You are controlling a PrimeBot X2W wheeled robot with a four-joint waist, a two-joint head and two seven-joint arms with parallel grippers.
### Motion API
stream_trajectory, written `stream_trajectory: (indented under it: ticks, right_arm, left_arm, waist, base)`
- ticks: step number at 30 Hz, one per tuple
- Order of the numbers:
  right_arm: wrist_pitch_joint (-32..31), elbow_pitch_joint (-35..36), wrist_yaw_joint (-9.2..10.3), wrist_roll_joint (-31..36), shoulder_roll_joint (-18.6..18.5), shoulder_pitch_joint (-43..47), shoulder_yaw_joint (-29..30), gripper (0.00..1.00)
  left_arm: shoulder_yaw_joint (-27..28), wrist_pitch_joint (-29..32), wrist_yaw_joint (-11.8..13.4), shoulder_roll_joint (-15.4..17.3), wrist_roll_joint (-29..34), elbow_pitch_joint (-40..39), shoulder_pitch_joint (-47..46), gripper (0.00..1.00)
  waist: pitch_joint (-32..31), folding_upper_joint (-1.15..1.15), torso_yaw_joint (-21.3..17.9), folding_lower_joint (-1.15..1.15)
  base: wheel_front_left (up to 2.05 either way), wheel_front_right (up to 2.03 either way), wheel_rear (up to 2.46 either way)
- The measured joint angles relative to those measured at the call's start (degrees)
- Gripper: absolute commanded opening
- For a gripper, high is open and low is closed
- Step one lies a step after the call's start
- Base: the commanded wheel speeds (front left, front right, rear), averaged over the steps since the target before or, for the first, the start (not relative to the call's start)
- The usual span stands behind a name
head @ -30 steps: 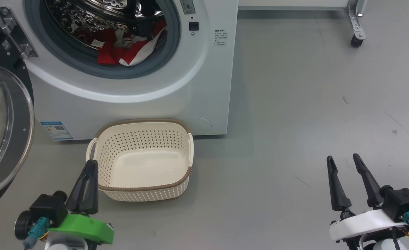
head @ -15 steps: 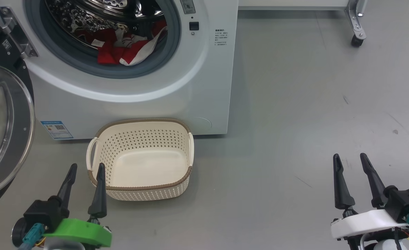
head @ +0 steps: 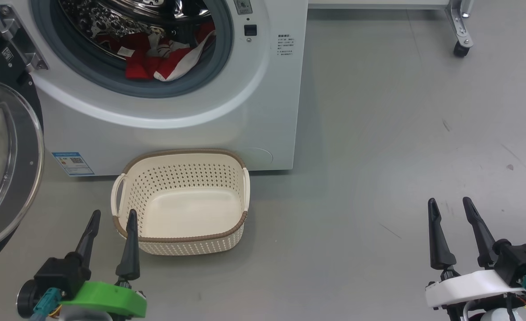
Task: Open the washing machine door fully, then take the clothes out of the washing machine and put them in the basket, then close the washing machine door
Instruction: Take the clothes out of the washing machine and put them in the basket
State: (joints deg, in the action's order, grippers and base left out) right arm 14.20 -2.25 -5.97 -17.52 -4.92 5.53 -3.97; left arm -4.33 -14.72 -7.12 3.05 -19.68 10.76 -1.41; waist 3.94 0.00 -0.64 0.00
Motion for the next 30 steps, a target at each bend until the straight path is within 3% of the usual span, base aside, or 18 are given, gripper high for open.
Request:
stream_trajectory:
  ticks: [30]
  right_arm:
    - [0.0,0.27,-0.44,0.55,0.45,0.31,0.24,1.0]
  left_arm:
    - [-0.07,0.0,0.0,-0.02,1.3,-1.1,0.3,1.0]
  waist:
    - [1.07,0.0,0.31,0.0]
  base:
    - [0.0,0.0,0.0]
